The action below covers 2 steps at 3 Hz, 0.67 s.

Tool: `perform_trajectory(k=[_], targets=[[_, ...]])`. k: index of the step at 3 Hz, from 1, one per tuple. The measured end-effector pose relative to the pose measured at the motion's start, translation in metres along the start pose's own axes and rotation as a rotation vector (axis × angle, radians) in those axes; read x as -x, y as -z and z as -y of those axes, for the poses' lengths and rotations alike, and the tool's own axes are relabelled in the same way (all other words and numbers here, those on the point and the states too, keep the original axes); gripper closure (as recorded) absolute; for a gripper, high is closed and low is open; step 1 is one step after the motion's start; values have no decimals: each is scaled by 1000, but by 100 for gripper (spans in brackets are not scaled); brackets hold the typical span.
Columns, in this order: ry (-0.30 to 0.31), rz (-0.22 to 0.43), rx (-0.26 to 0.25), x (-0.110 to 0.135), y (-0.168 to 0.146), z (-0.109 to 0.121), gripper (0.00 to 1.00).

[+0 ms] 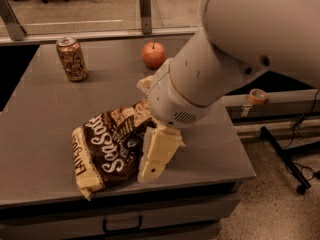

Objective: Move brown chip bag near orange can

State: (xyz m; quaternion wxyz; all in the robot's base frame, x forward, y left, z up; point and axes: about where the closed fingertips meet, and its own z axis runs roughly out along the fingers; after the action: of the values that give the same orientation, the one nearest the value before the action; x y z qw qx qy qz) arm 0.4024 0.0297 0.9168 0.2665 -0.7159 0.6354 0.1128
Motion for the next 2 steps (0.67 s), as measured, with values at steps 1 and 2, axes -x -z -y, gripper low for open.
perform_trajectory(k=[1,2], targets=[[70,20,23,-4,-29,-10,19],[129,29,31,-11,-43,-10,41]])
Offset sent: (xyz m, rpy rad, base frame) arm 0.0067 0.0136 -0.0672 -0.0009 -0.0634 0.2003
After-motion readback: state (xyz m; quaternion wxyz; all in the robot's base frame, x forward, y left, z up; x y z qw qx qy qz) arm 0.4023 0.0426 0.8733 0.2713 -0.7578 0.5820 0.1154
